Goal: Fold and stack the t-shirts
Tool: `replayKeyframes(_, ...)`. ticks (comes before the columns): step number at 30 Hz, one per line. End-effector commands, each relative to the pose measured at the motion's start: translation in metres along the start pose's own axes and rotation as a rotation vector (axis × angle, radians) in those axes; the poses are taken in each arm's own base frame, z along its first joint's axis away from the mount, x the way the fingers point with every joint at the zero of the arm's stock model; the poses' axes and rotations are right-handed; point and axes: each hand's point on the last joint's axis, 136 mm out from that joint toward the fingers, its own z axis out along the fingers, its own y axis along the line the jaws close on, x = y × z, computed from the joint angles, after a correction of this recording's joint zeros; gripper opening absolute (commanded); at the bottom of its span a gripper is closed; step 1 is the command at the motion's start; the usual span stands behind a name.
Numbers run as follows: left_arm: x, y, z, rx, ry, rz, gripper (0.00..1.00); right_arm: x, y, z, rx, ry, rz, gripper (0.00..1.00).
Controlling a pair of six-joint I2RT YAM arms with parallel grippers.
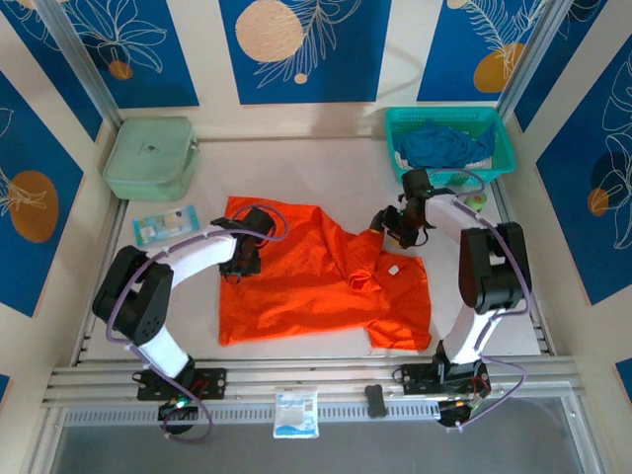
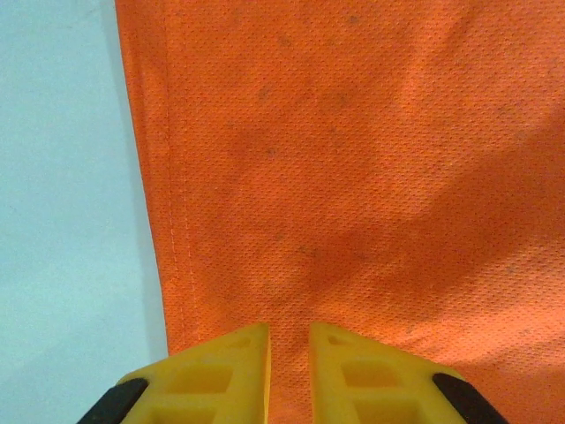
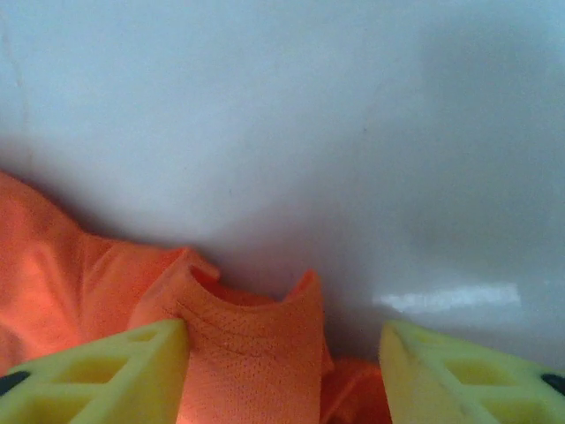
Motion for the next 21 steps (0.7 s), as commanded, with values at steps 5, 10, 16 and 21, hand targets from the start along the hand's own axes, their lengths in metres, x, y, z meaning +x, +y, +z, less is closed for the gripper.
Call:
replayKeyframes(5, 0.002, 0.004, -0.002, 0.007, -0.002, -0.021, 0.2, -0.001, 0.036, -0.004, -0.055, -0.021, -0.055, 0.0)
replayKeyframes(10, 0.001, 0.001, 0.0, 0.017, -0.001, -0.022, 0.2, -0.007, 0.058, -0.039, -0.02, -0.12, -0.162, 0.0)
replayKeyframes(16, 0.001, -0.002, 0.002, 0.029, 0.001, -0.026, 0.2, -0.032, 0.084, -0.087, 0.094, -0.285, -0.34, 0.0)
replayKeyframes(21, 0.004, -0.001, 0.003, 0.03, 0.003, -0.027, 0.19, -0.073, 0.1, -0.114, 0.181, -0.442, -0.475, 0.0)
